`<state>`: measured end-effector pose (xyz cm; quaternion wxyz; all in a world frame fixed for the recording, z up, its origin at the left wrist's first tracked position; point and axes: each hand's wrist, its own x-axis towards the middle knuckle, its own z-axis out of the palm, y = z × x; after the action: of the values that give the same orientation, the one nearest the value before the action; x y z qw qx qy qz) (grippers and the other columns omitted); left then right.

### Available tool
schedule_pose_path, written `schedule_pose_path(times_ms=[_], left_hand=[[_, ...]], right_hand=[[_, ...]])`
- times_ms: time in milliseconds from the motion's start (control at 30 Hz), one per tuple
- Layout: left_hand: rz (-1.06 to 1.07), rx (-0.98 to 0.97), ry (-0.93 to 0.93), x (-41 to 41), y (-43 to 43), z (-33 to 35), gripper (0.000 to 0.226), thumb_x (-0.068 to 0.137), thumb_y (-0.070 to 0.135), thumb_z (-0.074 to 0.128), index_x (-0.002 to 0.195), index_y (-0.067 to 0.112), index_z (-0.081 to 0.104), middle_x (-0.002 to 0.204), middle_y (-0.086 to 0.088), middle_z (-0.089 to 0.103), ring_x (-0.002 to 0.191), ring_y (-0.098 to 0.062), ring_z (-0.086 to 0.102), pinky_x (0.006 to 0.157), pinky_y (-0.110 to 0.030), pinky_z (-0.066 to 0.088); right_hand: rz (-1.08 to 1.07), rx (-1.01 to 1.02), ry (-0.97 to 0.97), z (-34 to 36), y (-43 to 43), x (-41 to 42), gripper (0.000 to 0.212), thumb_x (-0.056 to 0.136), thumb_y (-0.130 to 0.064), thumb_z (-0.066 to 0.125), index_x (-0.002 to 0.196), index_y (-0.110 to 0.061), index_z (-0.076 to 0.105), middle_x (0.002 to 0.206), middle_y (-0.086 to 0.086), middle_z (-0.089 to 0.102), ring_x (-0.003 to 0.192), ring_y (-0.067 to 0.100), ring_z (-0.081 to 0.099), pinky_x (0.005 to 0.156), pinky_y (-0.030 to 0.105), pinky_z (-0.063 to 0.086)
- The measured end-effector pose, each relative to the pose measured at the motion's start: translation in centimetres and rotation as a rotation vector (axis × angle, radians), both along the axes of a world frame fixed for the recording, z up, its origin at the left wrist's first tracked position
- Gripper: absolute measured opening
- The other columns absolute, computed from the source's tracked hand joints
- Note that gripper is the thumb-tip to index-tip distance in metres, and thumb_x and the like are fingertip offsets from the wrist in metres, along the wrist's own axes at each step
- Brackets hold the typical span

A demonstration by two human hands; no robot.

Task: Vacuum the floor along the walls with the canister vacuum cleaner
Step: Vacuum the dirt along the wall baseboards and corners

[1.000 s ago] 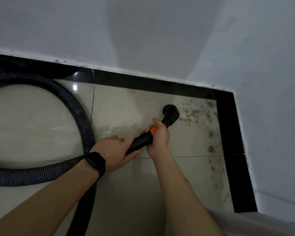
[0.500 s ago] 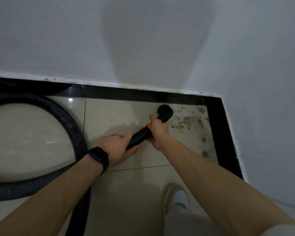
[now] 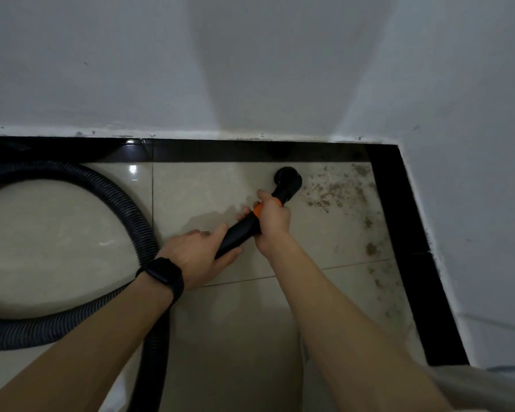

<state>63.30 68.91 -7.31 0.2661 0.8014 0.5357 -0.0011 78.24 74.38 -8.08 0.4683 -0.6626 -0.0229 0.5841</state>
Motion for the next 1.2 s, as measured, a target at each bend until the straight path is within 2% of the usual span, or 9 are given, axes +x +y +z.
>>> schedule_pose_path(times_ms=[67,133,200,333,467,567,867,1000,1200], left_hand=[[-0.04,0.048,0.016,-1.3,-1.4,-0.3,0.042,0.091,0.071,0.023,0.098,0.03,0.029,0.084,0.004,0.059,0.071,-0.019,0.056,0.058,-0.031,0.044],[-0.077,0.108,0.022,-2.7,-2.7,-0.9,0.059,0.082,0.078,0.007,0.101,0.03,0.035,0.086,0.006,0.062,0.075,-0.016,0.059,0.055,-0.029,0.04],[-0.133,0.146,0.011,-3.2,-3.8,-1.7,0.068,0.081,0.081,-0.002,0.102,0.03,0.039,0.078,0.006,0.061,0.068,-0.016,0.058,0.05,-0.027,0.039],[-0.23,0.244,-0.039,-1.9,-4.8,-2.6,0.05,0.092,0.073,0.011,0.092,0.03,0.036,0.061,0.006,0.056,0.055,-0.016,0.057,0.041,-0.024,0.034],[-0.257,0.185,-0.091,0.7,-4.8,-2.4,0.049,0.087,0.074,0.012,0.1,0.031,0.031,0.078,0.0,0.062,0.074,-0.023,0.061,0.055,-0.031,0.043],[-0.234,0.211,-0.103,1.6,-4.3,-2.4,0.048,0.086,0.073,0.014,0.1,0.029,0.03,0.077,-0.002,0.064,0.074,-0.027,0.063,0.055,-0.034,0.049],[-0.213,0.209,-0.065,1.9,-3.7,-2.2,0.052,0.082,0.072,0.004,0.102,0.028,0.025,0.081,-0.003,0.065,0.074,-0.026,0.061,0.054,-0.031,0.04],[-0.236,0.194,0.005,2.0,-3.1,-1.8,0.063,0.08,0.072,-0.003,0.11,0.028,0.029,0.09,0.0,0.064,0.083,-0.023,0.06,0.058,-0.031,0.036],[-0.209,0.107,0.055,2.5,-1.7,-1.2,0.05,0.094,0.069,0.022,0.113,0.025,0.035,0.095,0.0,0.063,0.088,-0.021,0.058,0.061,-0.032,0.038]], right_hand=[[-0.046,-0.008,0.007,-0.6,-1.8,-1.0,0.039,0.094,-0.01,0.068,0.129,0.0,0.052,0.073,0.007,0.051,0.045,0.018,0.055,0.052,0.036,0.057],[-0.115,-0.009,0.018,-1.0,-3.7,-1.9,0.032,0.095,-0.011,0.069,0.122,-0.005,0.052,0.074,0.007,0.051,0.044,0.016,0.053,0.053,0.037,0.057],[-0.2,-0.024,0.032,-1.1,-5.4,-2.1,0.027,0.095,-0.011,0.069,0.115,-0.009,0.052,0.074,0.007,0.052,0.043,0.016,0.052,0.051,0.035,0.055],[-0.344,-0.069,0.024,-1.2,-7.7,-0.3,0.019,0.095,-0.011,0.068,0.106,-0.008,0.053,0.072,0.006,0.051,0.044,0.018,0.048,0.045,0.03,0.049],[-0.383,-0.067,0.019,-1.0,-8.0,2.1,0.018,0.095,-0.012,0.068,0.105,-0.009,0.053,0.067,0.004,0.05,0.042,0.019,0.047,0.043,0.028,0.047],[-0.355,-0.039,0.046,-0.9,-7.2,2.9,0.018,0.094,-0.01,0.066,0.104,-0.01,0.051,0.065,0.003,0.048,0.041,0.018,0.046,0.042,0.028,0.046],[-0.306,0.0,0.073,-1.0,-5.8,3.0,0.012,0.094,-0.007,0.064,0.099,-0.009,0.053,0.064,0.002,0.047,0.04,0.016,0.045,0.042,0.027,0.044],[-0.294,0.012,0.071,-1.0,-5.3,2.9,0.014,0.094,-0.006,0.064,0.102,-0.009,0.054,0.064,0.002,0.048,0.041,0.017,0.045,0.042,0.027,0.045],[-0.274,0.022,0.081,-1.0,-4.0,3.0,0.015,0.094,-0.007,0.064,0.106,-0.009,0.054,0.064,0.002,0.047,0.041,0.016,0.045,0.043,0.027,0.045]])
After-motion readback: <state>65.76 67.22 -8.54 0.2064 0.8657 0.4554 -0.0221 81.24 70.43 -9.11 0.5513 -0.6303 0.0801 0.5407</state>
